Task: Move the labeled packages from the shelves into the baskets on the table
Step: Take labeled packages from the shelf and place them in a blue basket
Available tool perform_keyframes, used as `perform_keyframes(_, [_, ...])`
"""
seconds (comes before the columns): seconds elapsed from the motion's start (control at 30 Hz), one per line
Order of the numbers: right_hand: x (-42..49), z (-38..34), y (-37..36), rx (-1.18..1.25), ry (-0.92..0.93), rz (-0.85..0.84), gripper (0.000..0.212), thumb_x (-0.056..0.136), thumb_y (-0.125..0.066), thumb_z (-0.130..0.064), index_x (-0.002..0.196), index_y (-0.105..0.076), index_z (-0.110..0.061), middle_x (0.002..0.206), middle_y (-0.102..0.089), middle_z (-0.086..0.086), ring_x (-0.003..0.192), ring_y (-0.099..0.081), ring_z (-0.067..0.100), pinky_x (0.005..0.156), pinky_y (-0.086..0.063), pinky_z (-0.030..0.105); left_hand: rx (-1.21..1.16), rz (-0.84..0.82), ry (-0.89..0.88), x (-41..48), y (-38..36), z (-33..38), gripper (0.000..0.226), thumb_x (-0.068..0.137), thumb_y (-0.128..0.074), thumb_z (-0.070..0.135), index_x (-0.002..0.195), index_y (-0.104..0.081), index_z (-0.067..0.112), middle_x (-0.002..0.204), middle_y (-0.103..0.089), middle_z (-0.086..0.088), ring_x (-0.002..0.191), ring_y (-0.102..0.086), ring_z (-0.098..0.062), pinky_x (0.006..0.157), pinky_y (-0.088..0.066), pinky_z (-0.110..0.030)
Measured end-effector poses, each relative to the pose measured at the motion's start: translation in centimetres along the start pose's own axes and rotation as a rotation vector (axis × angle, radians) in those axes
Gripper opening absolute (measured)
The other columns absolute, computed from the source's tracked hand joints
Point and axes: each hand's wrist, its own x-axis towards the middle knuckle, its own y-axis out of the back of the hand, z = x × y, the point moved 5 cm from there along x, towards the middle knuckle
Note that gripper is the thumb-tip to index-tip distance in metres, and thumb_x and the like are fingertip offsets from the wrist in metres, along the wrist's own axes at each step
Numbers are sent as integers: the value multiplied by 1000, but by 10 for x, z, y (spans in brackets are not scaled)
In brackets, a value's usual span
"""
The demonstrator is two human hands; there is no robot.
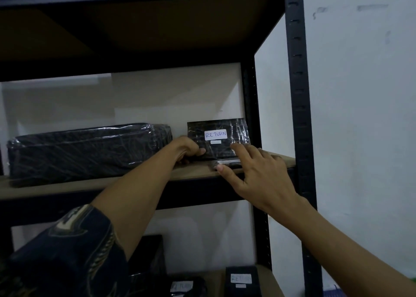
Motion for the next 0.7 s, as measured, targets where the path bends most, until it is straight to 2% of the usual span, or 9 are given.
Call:
perform_keyframes(0.07, [-1, 0, 1, -8, 3, 9, 75, 83, -6, -74, 135, -34, -28, 129, -54, 2, 115, -54, 25, 89, -46, 44, -46, -9, -3, 1, -1, 0, 27, 89, -66, 27, 106, -56, 7, 105, -56, -10, 73, -51, -21, 51, -39, -29])
perform_keyframes(0.17, [-2, -1, 2, -3, 7, 37, 74, 84, -9, -72, 133, -39, -25, 123, -58, 2, 110, -56, 24, 88, -45, 44, -99, -20, -16, 2, 0, 0, 37, 85, -71, 25, 113, -59, 5, 118, -59, -11, 96, -54, -27, 64, -46, -32])
perform_keyframes(0.23, [-3, 0, 4, 12, 9, 91, 72, 87, -14, -71, 128, -46, -22, 116, -61, 4, 107, -57, 24, 90, -44, 44, -143, -3, -22, 2, 2, 0, 41, 84, -72, 27, 115, -59, 4, 116, -58, -8, 103, -55, -29, 71, -46, -33])
perform_keyframes(0.3, [-7, 4, 4, 20, 2, 149, 68, 89, -20, -69, 123, -51, -19, 115, -60, 6, 110, -55, 25, 95, -40, 46, -221, 25, -26, 5, 6, 1, 35, 85, -71, 27, 110, -61, 4, 105, -62, -7, 91, -59, -27, 67, -46, -31])
perform_keyframes(0.4, [-18, 11, 3, 23, -18, 183, 67, 90, -20, -67, 125, -50, -18, 127, -55, 11, 124, -47, 28, 107, -31, 50, -384, 82, -60, 6, 16, 5, 28, 89, -65, 22, 111, -63, 5, 87, -68, -8, 56, -60, -17, 41, -40, -22])
perform_keyframes(0.53, [-34, 21, 1, 28, 29, 217, 62, 93, -26, -61, 126, -49, -14, 131, -52, 12, 130, -42, 27, 115, -22, 42, -582, 188, -160, -9, 33, 14, 23, 90, -64, 18, 110, -60, 9, 92, -70, -7, 59, -63, -15, 44, -44, -23])
perform_keyframes(0.7, [-54, 26, -5, 2, 150, 251, 61, 95, -36, -50, 138, -43, -8, 147, -38, 17, 141, -26, 28, 116, -18, 47, -714, 240, -315, -51, 51, 24, 25, 90, -66, 19, 111, -57, 9, 97, -70, -8, 62, -65, -15, 45, -44, -21])
